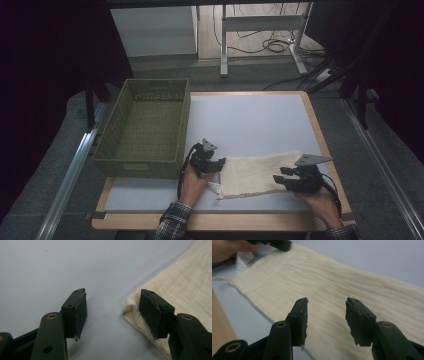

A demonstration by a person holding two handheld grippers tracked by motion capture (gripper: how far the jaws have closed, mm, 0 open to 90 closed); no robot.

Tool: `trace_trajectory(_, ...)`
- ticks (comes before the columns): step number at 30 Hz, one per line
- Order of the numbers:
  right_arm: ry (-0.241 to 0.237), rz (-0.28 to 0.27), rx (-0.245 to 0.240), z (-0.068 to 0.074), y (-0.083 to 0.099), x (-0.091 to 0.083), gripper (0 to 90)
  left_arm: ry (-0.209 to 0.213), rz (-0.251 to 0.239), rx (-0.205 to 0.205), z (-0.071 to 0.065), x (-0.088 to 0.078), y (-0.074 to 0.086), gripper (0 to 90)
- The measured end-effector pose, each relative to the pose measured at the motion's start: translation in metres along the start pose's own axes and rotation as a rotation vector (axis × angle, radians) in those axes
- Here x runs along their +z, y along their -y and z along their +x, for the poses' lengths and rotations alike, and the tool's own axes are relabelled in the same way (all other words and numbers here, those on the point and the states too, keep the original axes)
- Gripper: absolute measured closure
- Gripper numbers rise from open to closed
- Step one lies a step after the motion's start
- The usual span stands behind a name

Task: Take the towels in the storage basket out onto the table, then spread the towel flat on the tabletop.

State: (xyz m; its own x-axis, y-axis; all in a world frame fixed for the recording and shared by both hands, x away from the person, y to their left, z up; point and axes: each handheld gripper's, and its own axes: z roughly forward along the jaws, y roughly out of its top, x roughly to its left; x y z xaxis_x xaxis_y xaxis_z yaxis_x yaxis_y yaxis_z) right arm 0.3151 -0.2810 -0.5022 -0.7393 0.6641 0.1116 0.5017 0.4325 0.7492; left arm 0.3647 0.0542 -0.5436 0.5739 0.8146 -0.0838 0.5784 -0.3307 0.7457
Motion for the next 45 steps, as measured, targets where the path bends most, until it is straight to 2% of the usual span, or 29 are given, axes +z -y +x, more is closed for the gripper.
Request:
trace_trajectory(7,-0.083,0.020,-0.063,0.033,-0.010,0.021,53.0,0.002,0.003,0.002,0.001,0.000,0.000,39.1)
trace_trajectory(14,-0.173,0.037,-0.114,0.062,-0.019,0.046,58.4,0.002,0.005,0.004,0.001,0.000,0.000,39.2)
trace_trajectory(24,-0.262,0.069,-0.184,0.103,-0.032,0.079,59.9,0.003,0.005,0.003,0.001,0.000,0.000,39.2)
trace_trajectory(28,-0.260,0.081,-0.232,0.119,-0.035,0.091,59.0,0.003,0.004,0.002,0.001,0.000,0.000,39.3)
trace_trajectory(31,-0.239,0.094,-0.265,0.127,-0.034,0.097,58.4,0.003,0.002,-0.001,0.001,0.000,0.000,39.3)
trace_trajectory(33,-0.193,0.108,-0.301,0.131,-0.032,0.101,59.6,0.003,0.000,-0.001,0.001,0.000,0.000,39.3)
trace_trajectory(35,-0.153,0.090,-0.327,0.132,-0.030,0.100,69.3,0.002,0.000,-0.001,0.001,0.000,0.000,39.3)
trace_trajectory(37,-0.142,0.079,-0.325,0.131,-0.028,0.100,74.7,0.002,0.003,0.002,0.001,0.000,0.000,39.3)
trace_trajectory(39,-0.147,0.079,-0.301,0.127,-0.028,0.099,81.6,0.001,0.004,0.003,0.001,0.000,0.000,39.5)
trace_trajectory(45,-0.172,0.089,-0.261,0.122,-0.029,0.099,84.5,-0.011,-0.002,-0.006,0.001,-0.001,0.000,44.2)
